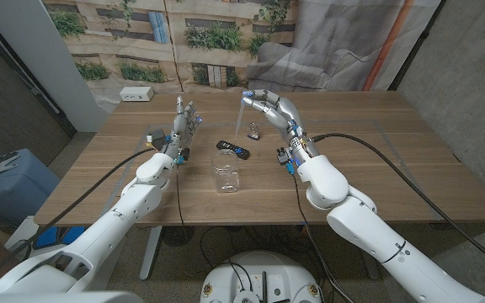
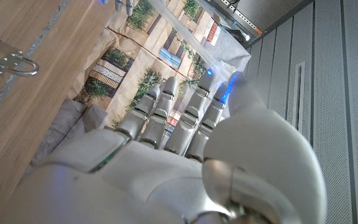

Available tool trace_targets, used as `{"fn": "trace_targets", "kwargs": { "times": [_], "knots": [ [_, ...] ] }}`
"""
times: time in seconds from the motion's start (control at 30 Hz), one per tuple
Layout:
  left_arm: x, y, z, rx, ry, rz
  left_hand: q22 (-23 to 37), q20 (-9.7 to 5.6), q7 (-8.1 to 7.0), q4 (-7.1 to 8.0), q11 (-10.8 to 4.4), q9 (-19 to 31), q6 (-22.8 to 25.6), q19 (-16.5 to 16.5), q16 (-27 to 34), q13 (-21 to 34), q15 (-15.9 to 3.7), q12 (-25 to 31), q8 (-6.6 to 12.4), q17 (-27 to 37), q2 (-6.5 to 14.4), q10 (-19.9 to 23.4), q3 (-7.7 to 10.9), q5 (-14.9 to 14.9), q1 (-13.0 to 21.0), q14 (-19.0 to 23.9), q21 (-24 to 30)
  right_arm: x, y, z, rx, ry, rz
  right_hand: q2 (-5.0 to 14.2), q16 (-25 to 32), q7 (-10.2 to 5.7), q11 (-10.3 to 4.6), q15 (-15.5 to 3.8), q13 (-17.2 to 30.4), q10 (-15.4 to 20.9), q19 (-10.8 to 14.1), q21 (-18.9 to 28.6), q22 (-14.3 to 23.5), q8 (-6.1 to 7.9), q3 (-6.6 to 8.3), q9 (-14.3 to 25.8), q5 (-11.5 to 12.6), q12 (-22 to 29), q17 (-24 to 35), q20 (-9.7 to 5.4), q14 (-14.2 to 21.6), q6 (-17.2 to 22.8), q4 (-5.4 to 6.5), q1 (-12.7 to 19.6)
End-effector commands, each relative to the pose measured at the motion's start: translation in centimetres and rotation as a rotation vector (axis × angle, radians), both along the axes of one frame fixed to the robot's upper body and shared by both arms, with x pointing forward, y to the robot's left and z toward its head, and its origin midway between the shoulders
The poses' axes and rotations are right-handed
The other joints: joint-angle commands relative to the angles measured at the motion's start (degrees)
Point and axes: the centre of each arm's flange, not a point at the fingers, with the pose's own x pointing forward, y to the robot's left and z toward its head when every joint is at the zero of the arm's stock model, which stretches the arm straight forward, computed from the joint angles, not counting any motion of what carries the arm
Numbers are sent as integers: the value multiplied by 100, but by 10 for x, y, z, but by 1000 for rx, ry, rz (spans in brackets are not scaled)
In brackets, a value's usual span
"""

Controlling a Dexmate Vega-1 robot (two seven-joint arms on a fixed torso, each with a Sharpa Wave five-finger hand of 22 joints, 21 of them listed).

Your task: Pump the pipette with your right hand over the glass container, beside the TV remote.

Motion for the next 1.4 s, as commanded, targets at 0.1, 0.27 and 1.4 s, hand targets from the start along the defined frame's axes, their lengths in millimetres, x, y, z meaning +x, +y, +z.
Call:
{"fn": "trace_targets", "kwargs": {
  "times": [0.1, 0.27, 1.4],
  "knots": [
    [0, 0, 0, 0, 0, 0, 14, -507, -32, -2, -12, 14, -8, -39, 34, 32, -665, 26, 32, 9, 225, 0, -21, 41, 18, -47, 33, 0, 15, -10, -62, -10, -63, -10, 4, 3, -10, -805, 26, 19, -10, -12, 31, 1, -36, 13, 37, -36, 0, 14, 16, 35, 18, 5],
    [0, 0, 0, 0, 0, 0, 13, -509, -32, -2, -16, 14, -9, -37, 34, 32, -660, 24, 32, 9, 225, -5, -21, 42, 18, -47, 34, 1, 18, -16, -70, -11, -85, -5, 4, 8, -10, -806, 30, 21, -19, -13, 31, 1, -43, 5, 39, -37, 3, 17, 8, 42, 19, 3],
    [0, 0, 0, 0, 0, 0, 14, -508, -32, -1, -15, 14, -8, -37, 33, 32, -659, 27, 33, 10, 227, 1, -25, 43, 18, -49, 34, 14, 36, -49, -194, -33, -158, 6, 1, 0, -9, -801, 38, 20, -51, -13, 32, -6, -73, -25, 50, -55, 6, 24, -7, 42, 24, -17]
  ]
}}
